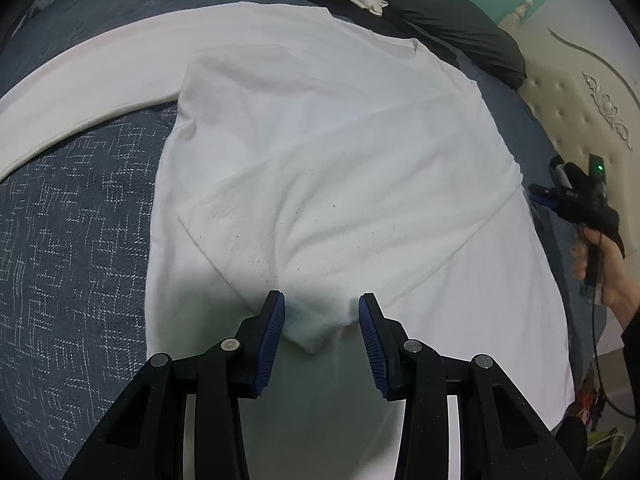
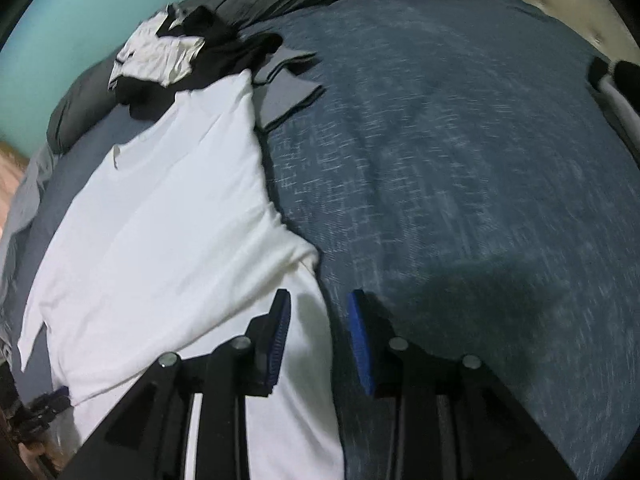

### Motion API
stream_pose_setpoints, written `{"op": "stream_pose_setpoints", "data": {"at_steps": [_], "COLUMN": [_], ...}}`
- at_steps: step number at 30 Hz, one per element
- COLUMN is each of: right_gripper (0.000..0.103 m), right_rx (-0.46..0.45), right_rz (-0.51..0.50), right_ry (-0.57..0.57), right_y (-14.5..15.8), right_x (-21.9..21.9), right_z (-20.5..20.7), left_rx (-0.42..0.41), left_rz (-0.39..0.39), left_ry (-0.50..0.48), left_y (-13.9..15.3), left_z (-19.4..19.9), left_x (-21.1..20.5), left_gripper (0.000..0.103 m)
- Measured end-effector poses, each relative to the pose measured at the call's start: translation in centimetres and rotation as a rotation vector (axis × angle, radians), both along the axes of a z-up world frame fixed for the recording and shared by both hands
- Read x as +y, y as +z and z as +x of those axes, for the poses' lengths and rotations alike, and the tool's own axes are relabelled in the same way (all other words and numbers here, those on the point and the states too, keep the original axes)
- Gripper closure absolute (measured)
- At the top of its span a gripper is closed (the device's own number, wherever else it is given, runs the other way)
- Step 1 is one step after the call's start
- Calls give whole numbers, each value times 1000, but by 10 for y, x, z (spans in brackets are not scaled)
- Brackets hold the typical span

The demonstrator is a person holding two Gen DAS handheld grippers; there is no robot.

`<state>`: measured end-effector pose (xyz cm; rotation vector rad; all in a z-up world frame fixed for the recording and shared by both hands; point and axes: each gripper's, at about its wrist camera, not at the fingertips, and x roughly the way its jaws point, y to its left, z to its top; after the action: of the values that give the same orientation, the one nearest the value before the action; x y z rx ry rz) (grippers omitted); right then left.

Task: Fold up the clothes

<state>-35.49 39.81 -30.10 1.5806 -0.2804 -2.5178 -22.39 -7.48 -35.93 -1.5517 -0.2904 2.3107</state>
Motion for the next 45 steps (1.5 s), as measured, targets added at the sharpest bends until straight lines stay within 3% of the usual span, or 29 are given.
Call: {"op": "stream_pose_setpoints", "data": {"at_steps": [5,10,16,23,31,38,45], "right_gripper": [102,102,100,96,99,101,100], "right_rx": [8,57,16,24,16,68,39], "right_rz": [15,51,8,77,121,144,91], "right_ry": [4,-28,-23,29,56,19,-10], "right_y": [-16,-12,-7,-5,-16,-11,-14], "right_x": [-5,-1,4,-11,-23,-16,-5], "right_z": [-21,-17,-8,-15,-34,-31,-29], "left_rx": [2,2,0,-3,-5,-5,-9], "left_rz": [-5,-5,0,7,9,11,14], "left_ry": [-6,-3,-2,0,-2,-4,-2], "left_y": [1,1,1,0,0,-1,-2], "left_z": [2,1,2,2,-3,-4,-5], "left_x": [0,3,2,-1,3,1,4], "left_gripper": [61,61,61,61,61,61,61]}}
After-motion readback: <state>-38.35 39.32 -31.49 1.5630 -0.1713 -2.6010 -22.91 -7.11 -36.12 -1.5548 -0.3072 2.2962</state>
